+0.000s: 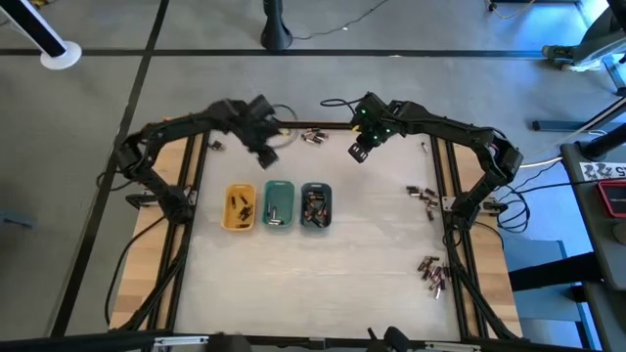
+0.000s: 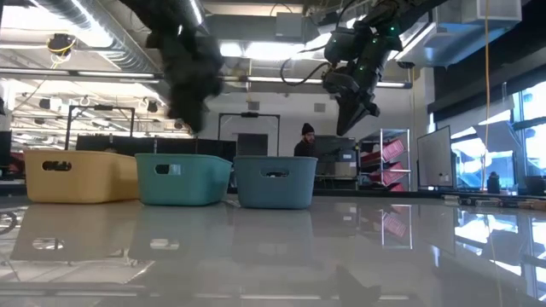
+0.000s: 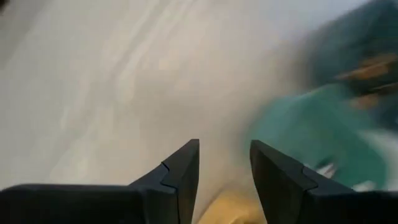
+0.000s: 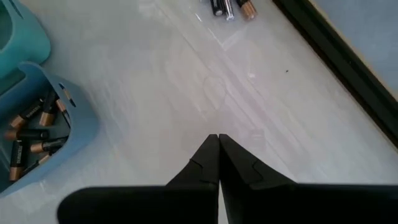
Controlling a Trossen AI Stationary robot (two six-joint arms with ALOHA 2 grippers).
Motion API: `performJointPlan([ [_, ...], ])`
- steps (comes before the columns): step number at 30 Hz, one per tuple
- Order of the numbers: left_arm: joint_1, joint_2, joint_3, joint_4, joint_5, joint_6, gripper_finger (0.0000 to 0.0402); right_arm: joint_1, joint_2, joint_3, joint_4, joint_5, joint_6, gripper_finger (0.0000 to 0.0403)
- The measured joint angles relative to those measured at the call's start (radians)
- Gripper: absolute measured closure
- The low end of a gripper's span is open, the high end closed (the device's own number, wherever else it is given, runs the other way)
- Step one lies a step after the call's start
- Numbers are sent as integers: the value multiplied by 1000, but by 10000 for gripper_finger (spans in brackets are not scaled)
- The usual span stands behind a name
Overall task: Sort batteries
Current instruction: Put the large black battery into the blue bin
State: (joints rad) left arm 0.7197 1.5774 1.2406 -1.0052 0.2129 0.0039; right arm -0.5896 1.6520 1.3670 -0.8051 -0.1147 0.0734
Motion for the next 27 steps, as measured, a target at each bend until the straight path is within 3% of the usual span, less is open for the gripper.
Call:
performJointPlan([
  [4, 137, 32, -9, -56, -21, 9, 270, 0, 0, 0, 44, 7, 0, 400],
  [8, 184, 44, -9, -40, -21, 44, 267, -2, 0, 0, 81, 5, 0, 400],
  [10, 203, 44, -9, -37, -87, 45, 265, -2, 0, 0, 91, -6, 9, 400],
  [13, 252, 68, -8, -31, -203, -3, 265, -2, 0, 0, 104, -9, 12, 400],
  [18, 352, 146, -8, -62, -225, -199, 264, -2, 0, 0, 104, -9, 32, 400],
  [27, 405, 219, -9, -67, -316, -214, 262, 0, 0, 0, 94, -28, 34, 400],
])
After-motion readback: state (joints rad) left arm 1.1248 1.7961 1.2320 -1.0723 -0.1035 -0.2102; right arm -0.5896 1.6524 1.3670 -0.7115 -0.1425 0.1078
